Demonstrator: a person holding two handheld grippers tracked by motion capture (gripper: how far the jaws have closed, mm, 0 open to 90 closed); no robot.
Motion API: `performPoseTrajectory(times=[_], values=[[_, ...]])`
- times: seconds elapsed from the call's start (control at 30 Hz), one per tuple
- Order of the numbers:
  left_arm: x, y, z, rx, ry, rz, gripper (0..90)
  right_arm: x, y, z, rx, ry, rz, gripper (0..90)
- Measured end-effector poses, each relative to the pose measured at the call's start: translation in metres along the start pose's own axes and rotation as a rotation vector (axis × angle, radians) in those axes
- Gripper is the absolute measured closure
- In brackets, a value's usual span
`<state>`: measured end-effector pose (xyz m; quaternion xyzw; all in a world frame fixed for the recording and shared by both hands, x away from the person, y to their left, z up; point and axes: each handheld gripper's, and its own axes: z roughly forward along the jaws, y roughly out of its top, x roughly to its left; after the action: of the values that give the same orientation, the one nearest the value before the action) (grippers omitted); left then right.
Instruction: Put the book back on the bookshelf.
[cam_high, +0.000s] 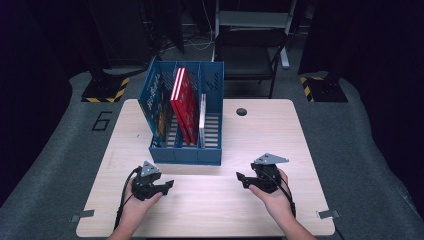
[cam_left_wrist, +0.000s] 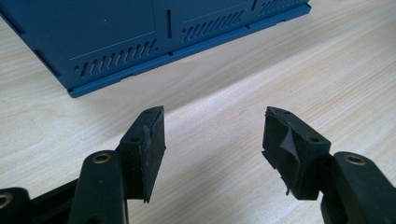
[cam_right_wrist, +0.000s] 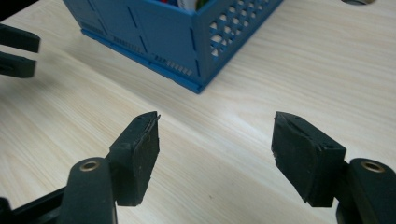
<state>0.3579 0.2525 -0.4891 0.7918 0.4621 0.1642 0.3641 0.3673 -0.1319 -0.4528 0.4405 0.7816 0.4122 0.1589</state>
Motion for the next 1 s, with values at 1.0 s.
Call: performPoseTrajectory(times=[1.0], values=[[0.001, -0.001, 0.005, 0.031, -0.002, 0.012, 39.4, -0.032, -0.056, 0.019, 0.059, -0.023, -0.032, 29.8]])
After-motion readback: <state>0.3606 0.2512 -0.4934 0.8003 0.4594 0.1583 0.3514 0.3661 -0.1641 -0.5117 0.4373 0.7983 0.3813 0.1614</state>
